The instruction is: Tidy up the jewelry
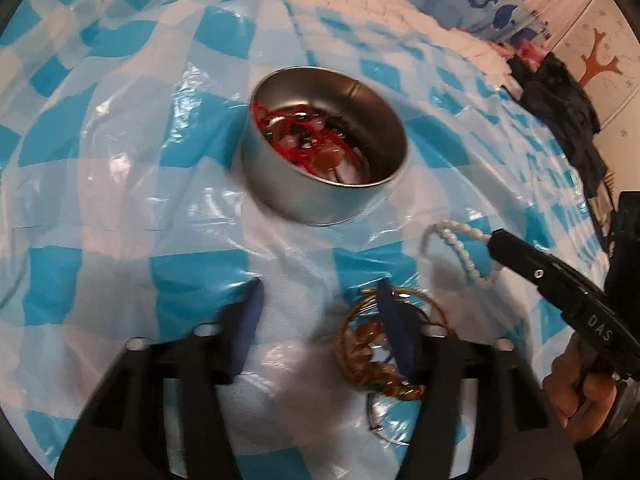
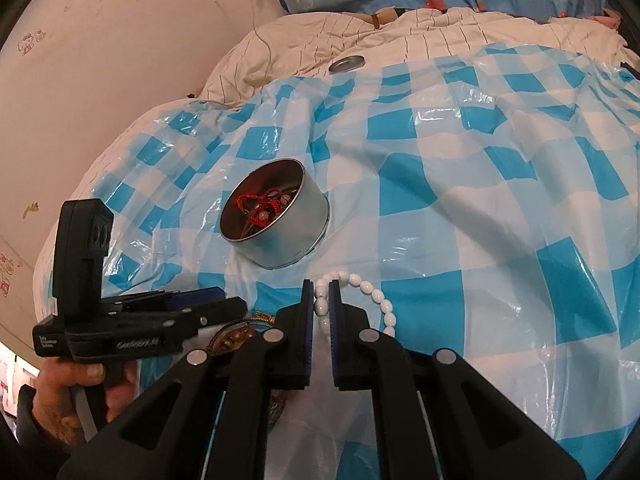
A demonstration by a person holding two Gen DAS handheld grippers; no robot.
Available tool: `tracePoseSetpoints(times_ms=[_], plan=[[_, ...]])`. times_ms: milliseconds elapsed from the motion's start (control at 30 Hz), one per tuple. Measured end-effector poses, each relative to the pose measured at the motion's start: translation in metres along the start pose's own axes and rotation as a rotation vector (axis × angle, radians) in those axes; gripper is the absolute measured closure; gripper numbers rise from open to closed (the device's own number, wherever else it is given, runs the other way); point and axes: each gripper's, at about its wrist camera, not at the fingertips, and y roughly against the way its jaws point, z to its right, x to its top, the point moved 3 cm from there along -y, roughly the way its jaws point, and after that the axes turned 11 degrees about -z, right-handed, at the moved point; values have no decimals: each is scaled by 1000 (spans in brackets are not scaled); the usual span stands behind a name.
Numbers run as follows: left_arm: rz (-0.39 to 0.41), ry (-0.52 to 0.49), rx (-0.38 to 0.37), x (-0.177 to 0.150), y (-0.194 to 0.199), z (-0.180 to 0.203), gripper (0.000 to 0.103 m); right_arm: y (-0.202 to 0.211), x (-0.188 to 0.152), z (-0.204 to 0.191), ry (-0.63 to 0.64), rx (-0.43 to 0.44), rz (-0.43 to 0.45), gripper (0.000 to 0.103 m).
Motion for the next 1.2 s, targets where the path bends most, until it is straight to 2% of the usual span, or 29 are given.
tracePoseSetpoints(times_ms=[67,100,133,167,200,233,367,400,500,633,667,733,767,800,867,967,1033,1067,1100,1133,1200], plan=[[1,-36,22,-1,-3,7,47,0,0,0,0,2,-1,95],[2,-51,29,-2,-4,10,53,0,0,-1,0,3,-2,95],[3,-63,44,-2,-5,11,64,0,0,-1,0,3,-3,95],[-6,-83,68,-2,-7,12,90,0,0,-1,0,4,-4,95],[-5,-102,89,-2,-7,14,101,0,0,-1,0,4,-5,95],[-4,-110,85,-2,-5,15,103,0,0,-1,0,4,-5,95],[6,-143,43,-3,3,24,103,0,0,-1,-3,6,-5,95],[14,-137,5,-2,8,25,103,0,0,-1,-2,6,-4,95],[47,-116,-45,-2,23,21,103,0,1,-1,-5,8,1,95],[32,-80,-32,0,24,9,103,0,1,-1,-5,10,-2,95],[17,-63,-28,-1,20,5,101,0,1,-1,-4,10,-3,95],[-20,-48,5,-2,10,2,87,0,1,-2,-5,11,-3,95],[-32,-54,20,-3,6,3,73,0,1,-2,-4,10,-3,95],[-37,-58,23,-5,3,3,67,0,1,-2,-5,10,-3,95],[-39,-72,37,-6,-3,8,62,0,1,-3,-4,10,-4,95],[-43,-84,46,-7,-6,13,61,0,0,-4,-2,12,-5,95],[-50,-83,-4,-6,-7,14,65,0,0,-4,-3,12,-5,95],[-48,-77,-21,-4,-6,14,75,0,0,-4,-3,11,-4,95],[-38,-71,-36,-3,-3,12,93,0,0,-4,-3,12,-4,95],[-38,-66,-69,-3,-1,10,101,0,0,-4,-3,12,-4,95],[-17,-63,-92,-1,4,10,103,0,0,-4,-2,12,-5,95]])
